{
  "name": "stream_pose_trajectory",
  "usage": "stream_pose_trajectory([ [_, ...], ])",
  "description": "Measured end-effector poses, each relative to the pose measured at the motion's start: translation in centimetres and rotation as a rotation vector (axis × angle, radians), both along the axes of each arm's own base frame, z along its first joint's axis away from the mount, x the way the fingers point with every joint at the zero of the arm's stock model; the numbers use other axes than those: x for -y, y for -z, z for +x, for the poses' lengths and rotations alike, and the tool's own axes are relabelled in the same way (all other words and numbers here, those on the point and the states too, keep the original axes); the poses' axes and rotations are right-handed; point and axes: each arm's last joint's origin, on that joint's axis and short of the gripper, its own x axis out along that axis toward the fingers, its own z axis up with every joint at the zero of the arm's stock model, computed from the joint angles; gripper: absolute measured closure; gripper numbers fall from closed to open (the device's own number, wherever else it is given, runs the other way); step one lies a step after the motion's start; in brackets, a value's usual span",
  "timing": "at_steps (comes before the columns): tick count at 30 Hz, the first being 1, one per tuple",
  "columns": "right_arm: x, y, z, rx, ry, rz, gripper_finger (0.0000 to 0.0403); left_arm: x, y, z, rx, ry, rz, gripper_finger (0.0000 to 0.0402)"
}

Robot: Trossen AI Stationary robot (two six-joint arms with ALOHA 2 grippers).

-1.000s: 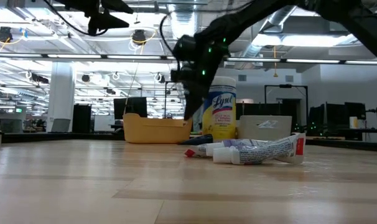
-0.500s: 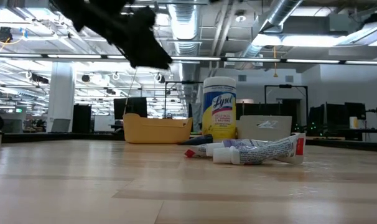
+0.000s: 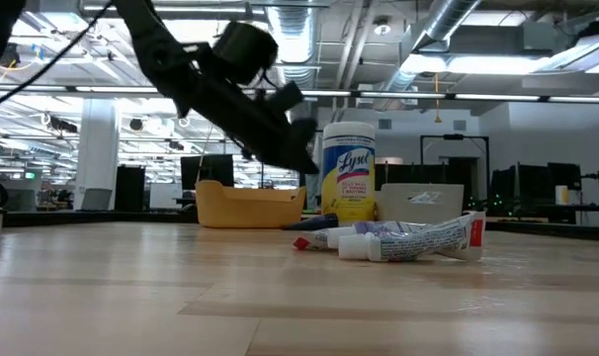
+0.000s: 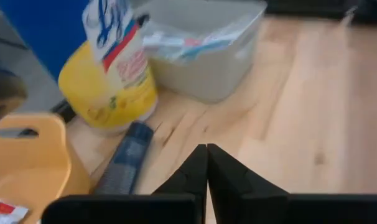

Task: Pick & Place Travel size toiletries
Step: Put the blue shaving butter into the black bin

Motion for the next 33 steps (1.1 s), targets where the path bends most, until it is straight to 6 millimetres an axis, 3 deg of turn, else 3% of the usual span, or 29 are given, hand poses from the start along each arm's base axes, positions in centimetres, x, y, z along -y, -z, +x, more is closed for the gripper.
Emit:
stream_pose_trajectory([
  [8,-1.5,0.8,0.1,-0.055,-0.025,0.01,0.0403,-3.6,1.0,0.9,-0.035,-0.162,-0.02,0.0401],
  [15,-2.5,0.8,0.0,-0.057,-0.055,0.016,0.0403,-6.3,1.8,-0.2,-0.046,-0.223,-0.137,0.0401],
  [24,-2.7,0.8,-0.1,-0.054,-0.057,0.024,0.0403,-6.3,2.5,-0.4,-0.091,-0.258,-0.124,0.0401],
  [29,-2.7,0.8,-0.1,-0.06,-0.053,0.027,0.0403,-6.0,3.9,-0.4,-0.175,-0.207,-0.125,0.0401],
  [33,-2.0,1.9,-0.5,-0.169,0.054,-0.007,0.0403,-5.0,4.2,-0.3,-0.225,-0.166,-0.13,0.0398],
])
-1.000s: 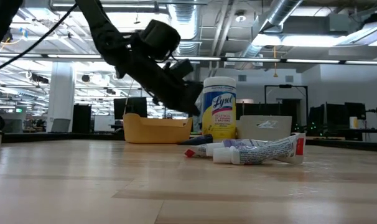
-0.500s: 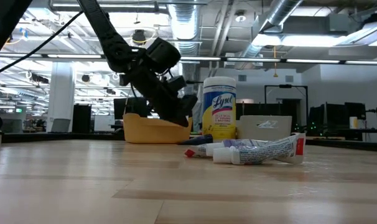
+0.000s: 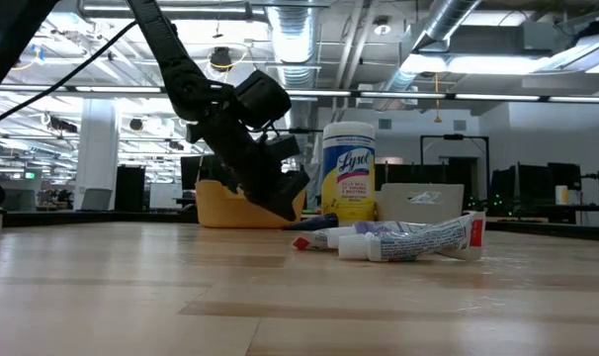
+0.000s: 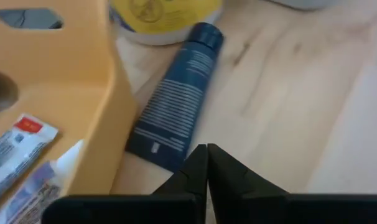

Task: Pick & Place Travel size toiletries
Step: Put the blue shaving butter into the black bin

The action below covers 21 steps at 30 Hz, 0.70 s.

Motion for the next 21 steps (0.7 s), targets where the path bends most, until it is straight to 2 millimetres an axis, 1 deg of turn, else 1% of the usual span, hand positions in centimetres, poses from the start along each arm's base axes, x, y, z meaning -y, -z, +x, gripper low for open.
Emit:
stream_pose_trajectory([
  [2,0.5,0.9,0.3,-0.076,0.05,-0.01,0.0403,0.1,0.0,0.0,-0.029,0.03,0.029,0.0392],
  [5,0.9,1.8,1.1,-0.133,0.079,-0.01,0.0403,-0.3,0.0,-0.1,-0.048,0.057,0.049,0.0373],
  [10,0.3,2.7,2.1,-0.167,0.047,0.002,0.0403,-0.8,0.0,-0.1,-0.024,0.095,-0.005,0.0312],
  [17,-0.2,2.9,2.3,-0.175,0.028,-0.005,0.0403,-0.9,-0.1,-0.1,-0.05,0.115,0.041,0.0203],
  [19,-0.2,2.8,2.2,-0.172,0.028,-0.004,0.0403,-1.1,0.0,-0.2,-0.05,0.106,0.045,0.0184],
  [21,-0.1,2.6,2.1,-0.159,0.029,-0.002,0.0403,-1.3,0.2,-0.1,-0.049,0.105,0.046,0.0179],
])
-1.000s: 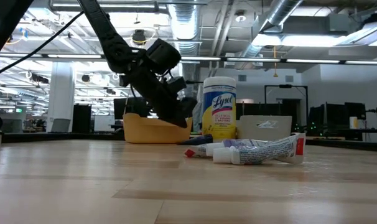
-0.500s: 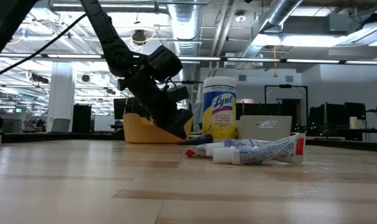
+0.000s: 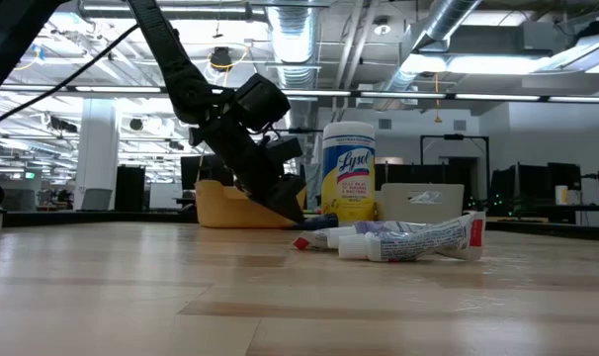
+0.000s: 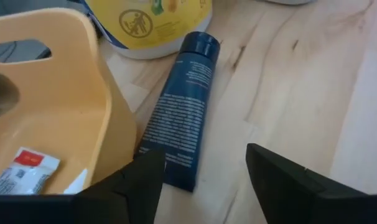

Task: Pick & Place Travel size toiletries
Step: Put the blue shaving butter into the black bin

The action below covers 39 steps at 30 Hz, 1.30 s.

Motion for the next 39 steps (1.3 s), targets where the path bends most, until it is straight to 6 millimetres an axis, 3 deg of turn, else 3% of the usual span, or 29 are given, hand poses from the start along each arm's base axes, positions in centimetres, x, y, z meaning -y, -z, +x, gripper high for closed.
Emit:
stream_pose_trajectory([
  [4,-0.1,0.0,0.0,0.001,-0.003,0.001,0.0403,-0.2,1.4,0.5,-0.001,-0.018,-0.037,0.0193],
  [9,-0.8,0.0,-0.1,0.003,-0.025,0.004,0.0403,-0.2,1.3,0.8,0.046,-0.08,-0.097,0.023],
  [19,-1.8,-0.1,-0.1,0.019,-0.053,0.014,0.0403,0.1,0.5,0.3,0.034,-0.105,-0.173,0.0391],
  [24,-1.9,-0.1,-0.1,0.028,-0.048,0.02,0.0403,0.9,0.4,0.5,0.055,-0.092,-0.213,0.04],
  [31,-1.9,-0.2,0.0,0.04,-0.048,0.022,0.0403,4.9,-0.3,1.4,0.082,0.016,-0.307,0.0401],
  [39,-1.9,-0.3,0.2,0.057,-0.054,0.021,0.0403,9.0,-4.6,1.6,0.193,0.116,-0.3,0.0401],
])
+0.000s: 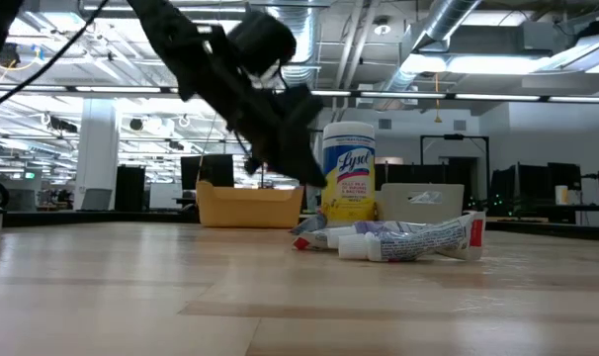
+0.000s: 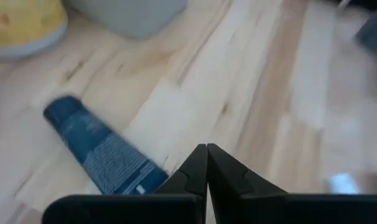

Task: Pick & Place Travel size toiletries
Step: Put the blue shaving butter into the black bin

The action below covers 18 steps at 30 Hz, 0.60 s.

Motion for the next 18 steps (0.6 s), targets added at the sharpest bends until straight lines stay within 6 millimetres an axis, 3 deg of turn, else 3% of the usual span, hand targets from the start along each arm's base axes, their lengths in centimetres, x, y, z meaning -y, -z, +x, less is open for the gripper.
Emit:
stream_pose_trajectory([
  [8,0.0,0.0,0.0,0.0,0.003,-0.004,0.0403,1.1,-6.5,-2.0,0.131,-0.023,0.041,0.0401],
  [13,1.2,0.8,0.5,-0.002,0.088,-0.035,0.0402,0.6,-12.1,-5.8,0.215,-0.118,0.098,0.0401],
  [18,4.0,3.6,3.6,-0.047,0.237,0.085,0.0358,0.8,-17.5,-11.0,0.343,-0.191,0.137,0.04],
])
